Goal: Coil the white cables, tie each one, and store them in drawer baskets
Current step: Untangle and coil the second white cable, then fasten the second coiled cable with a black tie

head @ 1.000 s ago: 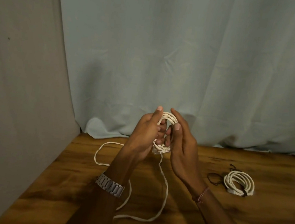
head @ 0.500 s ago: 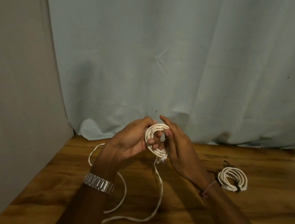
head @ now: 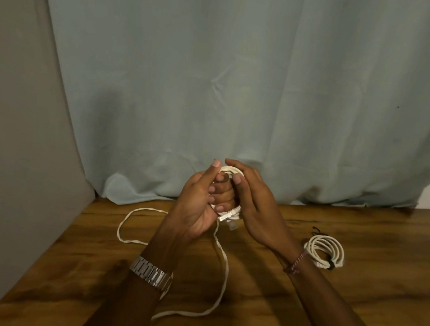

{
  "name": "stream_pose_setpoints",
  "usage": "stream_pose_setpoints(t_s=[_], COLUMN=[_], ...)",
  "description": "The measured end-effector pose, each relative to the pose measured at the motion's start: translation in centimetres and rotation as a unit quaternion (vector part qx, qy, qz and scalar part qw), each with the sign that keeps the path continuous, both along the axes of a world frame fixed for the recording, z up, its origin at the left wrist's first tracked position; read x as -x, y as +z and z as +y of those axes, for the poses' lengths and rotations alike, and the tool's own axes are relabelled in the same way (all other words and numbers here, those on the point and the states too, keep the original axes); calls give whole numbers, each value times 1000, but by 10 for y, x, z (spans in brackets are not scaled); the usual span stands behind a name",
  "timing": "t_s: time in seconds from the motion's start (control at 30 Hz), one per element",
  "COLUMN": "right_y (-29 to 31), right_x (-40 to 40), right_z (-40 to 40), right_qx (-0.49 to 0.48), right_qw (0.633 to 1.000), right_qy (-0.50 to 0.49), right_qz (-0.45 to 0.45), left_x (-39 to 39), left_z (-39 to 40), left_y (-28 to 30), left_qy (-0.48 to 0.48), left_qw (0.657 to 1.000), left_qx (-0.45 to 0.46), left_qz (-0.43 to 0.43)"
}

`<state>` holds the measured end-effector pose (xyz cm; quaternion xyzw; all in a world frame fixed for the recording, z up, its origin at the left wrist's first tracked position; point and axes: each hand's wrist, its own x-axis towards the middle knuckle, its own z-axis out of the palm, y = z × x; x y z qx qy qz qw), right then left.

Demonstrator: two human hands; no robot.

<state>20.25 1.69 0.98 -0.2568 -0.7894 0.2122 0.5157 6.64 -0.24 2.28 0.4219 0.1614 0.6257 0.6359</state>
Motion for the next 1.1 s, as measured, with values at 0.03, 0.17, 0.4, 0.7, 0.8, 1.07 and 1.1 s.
stream_pose_setpoints(t_s=[0.03,0.17,0.4,0.7,0.8,1.07,1.1], right_y=[-2,-9,-50,-118,-126,-127,-120], right_x=[-2,-19,-83,-117,-111,-102,-99], right_z=[0,-7,33,70,69,56,50], right_qx=[-5,20,109,165,127,159,162], right_qw=[1000,1000,981,862,862,953,965], right_qy=[-1,7,-142,-306,-329,-215,-187], right_qz=[-1,3,-72,-369,-364,-138,-91], left_x=[0,0,-12,-35,-39,-40,-38], left_z=[1,5,4,11,13,18,19], left_y=[-1,-6,-12,-10,-13,-23,-24], left_qy=[12,45,54,92,105,136,144], left_qw=[1000,998,995,989,986,981,980], left_qx=[1,0,8,0,2,13,16], left_qz=[12,51,83,112,126,137,138])
